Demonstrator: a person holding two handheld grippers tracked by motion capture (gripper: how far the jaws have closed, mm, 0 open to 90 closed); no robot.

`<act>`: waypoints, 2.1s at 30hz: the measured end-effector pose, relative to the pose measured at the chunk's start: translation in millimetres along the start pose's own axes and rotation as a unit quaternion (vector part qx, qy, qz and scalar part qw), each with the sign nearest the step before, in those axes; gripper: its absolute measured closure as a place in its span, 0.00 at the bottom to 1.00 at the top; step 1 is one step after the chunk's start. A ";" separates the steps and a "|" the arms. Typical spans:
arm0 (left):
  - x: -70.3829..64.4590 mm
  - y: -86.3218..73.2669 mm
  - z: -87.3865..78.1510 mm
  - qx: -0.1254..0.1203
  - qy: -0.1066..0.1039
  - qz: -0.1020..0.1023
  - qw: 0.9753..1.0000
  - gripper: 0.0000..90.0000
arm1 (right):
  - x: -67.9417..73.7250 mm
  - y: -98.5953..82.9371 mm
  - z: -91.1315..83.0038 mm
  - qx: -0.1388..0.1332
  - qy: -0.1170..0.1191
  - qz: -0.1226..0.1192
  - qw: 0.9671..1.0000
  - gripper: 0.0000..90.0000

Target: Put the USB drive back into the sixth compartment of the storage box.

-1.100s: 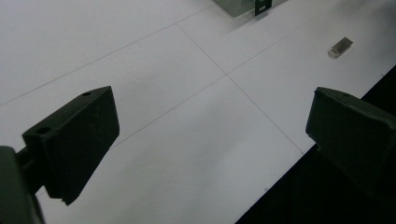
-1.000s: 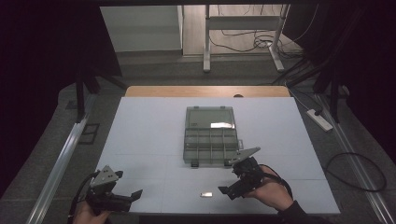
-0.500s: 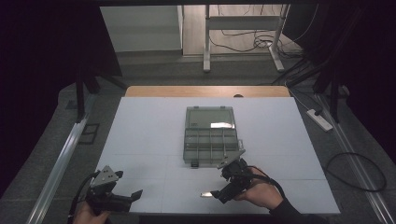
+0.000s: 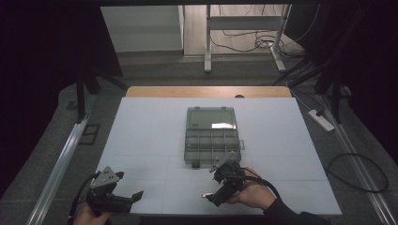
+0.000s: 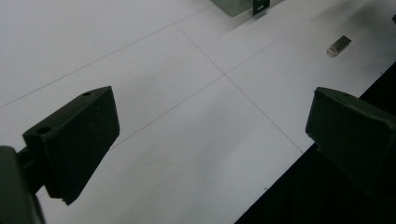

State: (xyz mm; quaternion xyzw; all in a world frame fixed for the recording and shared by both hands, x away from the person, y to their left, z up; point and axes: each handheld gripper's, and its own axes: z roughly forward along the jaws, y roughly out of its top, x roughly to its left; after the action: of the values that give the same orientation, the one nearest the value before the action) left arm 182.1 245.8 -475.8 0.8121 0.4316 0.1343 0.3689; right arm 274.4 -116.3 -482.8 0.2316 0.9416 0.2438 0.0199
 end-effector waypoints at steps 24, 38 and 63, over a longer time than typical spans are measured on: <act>0.4 -0.4 -0.4 -0.003 -0.003 -0.001 1.000 0.03 | 14.2 4.5 43.1 0.073 -0.035 -0.051 0.995 0.00; 0.6 -0.5 -0.5 -0.003 -0.004 -0.001 1.000 0.03 | 15.3 4.5 31.9 0.061 -0.016 -0.075 0.995 0.46; 0.8 -0.6 -0.6 -0.003 -0.005 -0.001 1.000 0.03 | 11.6 6.2 24.8 0.044 0.014 -0.077 0.996 0.87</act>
State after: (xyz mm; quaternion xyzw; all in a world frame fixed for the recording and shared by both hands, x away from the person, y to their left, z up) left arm 181.9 247.0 -475.9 0.8109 0.4304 0.1311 0.3741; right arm 270.4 -95.1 -500.8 0.1556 0.9666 0.2033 0.0151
